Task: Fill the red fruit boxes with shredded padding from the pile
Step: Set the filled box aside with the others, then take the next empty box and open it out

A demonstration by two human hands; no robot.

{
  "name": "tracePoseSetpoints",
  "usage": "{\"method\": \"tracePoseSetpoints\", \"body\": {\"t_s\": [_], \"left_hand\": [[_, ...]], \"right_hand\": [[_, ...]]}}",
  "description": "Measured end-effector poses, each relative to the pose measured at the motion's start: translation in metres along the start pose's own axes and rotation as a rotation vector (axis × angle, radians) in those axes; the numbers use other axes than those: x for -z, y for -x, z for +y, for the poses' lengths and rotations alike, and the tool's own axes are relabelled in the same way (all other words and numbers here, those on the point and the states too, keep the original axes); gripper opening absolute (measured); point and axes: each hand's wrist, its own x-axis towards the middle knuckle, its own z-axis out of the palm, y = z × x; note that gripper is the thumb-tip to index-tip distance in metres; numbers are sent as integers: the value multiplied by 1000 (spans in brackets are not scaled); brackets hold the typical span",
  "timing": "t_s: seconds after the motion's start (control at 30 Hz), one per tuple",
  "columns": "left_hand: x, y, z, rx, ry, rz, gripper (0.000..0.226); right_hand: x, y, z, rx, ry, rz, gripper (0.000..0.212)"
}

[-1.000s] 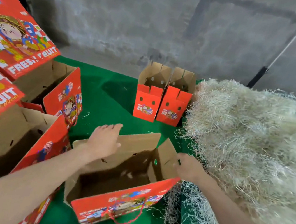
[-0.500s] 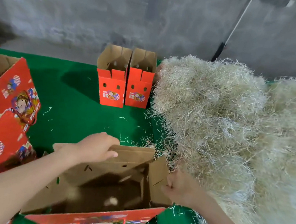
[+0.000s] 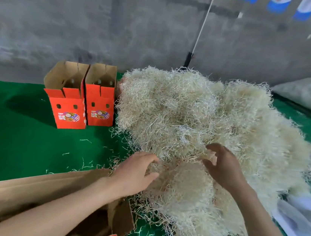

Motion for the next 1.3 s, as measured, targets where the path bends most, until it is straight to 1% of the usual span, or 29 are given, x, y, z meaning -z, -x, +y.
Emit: {"method": "tracePoseSetpoints", "body": {"t_s": [0.03, 0.1, 0.13, 0.17, 0.2, 0.23, 0.27, 0.33, 0.4, 0.43, 0.5, 0.57, 0.6, 0.63, 0.7, 0.73, 0.8, 0.83, 0.87, 0.9, 0.93, 0.97, 1.0, 1.1, 1.17, 1.2, 1.23, 1.27, 1.3], "left_hand": [[-4, -6, 4, 12, 7, -14, 41], [-11, -16, 11, 28, 3, -43, 43], [-14, -21, 14, 34, -4, -49, 44], [-16, -26, 16, 44, -6, -52, 45], [-17, -30, 17, 55, 3, -52, 46], [-17, -33, 18, 67, 18, -51, 47], [-19, -37, 19, 80, 31, -52, 49], [-23, -43, 22, 106, 67, -58, 60], [-26, -47, 21, 135, 138, -62, 84], [-27, -48, 21, 151, 169, -58, 101], [-31, -49, 26, 173, 205, -46, 131], [-36, -55, 35, 196, 292, -9, 141], [-39, -62, 39, 218, 384, 28, 138], [-40, -69, 42, 240, 521, 84, 122], [-35, -84, 42, 331, 772, 231, 61], [-28, -89, 37, 404, 838, 293, 41], [-14, -97, 24, 486, 928, 364, 41], [-8, -99, 16, 505, 976, 381, 40], [-1, -100, 11, 521, 1012, 385, 36], [5, -99, 8, 533, 1051, 376, 28], [11, -99, 5, 539, 1095, 362, 20], [17, -99, 5, 536, 1142, 342, 16], [24, -99, 6, 531, 1180, 322, 18], [44, -102, 10, 488, 1310, 313, 32], [55, -108, 19, 447, 1374, 338, 45], [60, -110, 23, 430, 1390, 357, 49], [64, -112, 28, 423, 1389, 384, 46], [69, -112, 31, 427, 1394, 412, 35], [73, -112, 32, 429, 1418, 432, 25]], "right_hand": [[5, -7, 10, 13, 1, -94, 50], [7, -17, 24, 89, -22, -429, 79], [1, -19, 27, 137, 26, -600, 97], [-10, -18, 28, 185, 101, -718, 109], [-26, -14, 26, 221, 175, -770, 116], [-43, -9, 22, 249, 237, -763, 116], [-59, -7, 20, 267, 284, -709, 108], [-75, -11, 20, 246, 263, -522, 76], [-67, -29, 21, 124, 38, -376, 51], [-56, -41, 21, 57, -101, -333, 45], [-31, -58, 15, -52, -433, -239, 43], [-15, -61, -2, -58, -734, -222, 41], [-10, -59, -11, -38, -837, -261, 38], [-5, -57, -17, -12, -899, -325, 34], [11, -55, -17, 46, -980, -461, 33], [21, -60, -10, 52, -1035, -474, 37], [41, -74, 15, 18, -1071, -329, 45], [50, -78, 26, 14, -965, -220, 42], [53, -81, 37, 37, -776, -159, 38], [53, -81, 43, 92, -590, -172, 37], [48, -81, 45, 149, -449, -259, 41], [38, -79, 45, 175, -358, -368, 52], [27, -75, 41, 190, -265, -423, 68], [-7, -72, 21, 296, -75, -337, 110], [-27, -72, 7, 277, -126, -483, 116], [-37, -70, 1, 200, -181, -591, 104], [-46, -66, -5, 126, -197, -672, 73], [-53, -60, -10, 107, -163, -682, 35], [-60, -55, -13, 130, -89, -632, 15]]}}
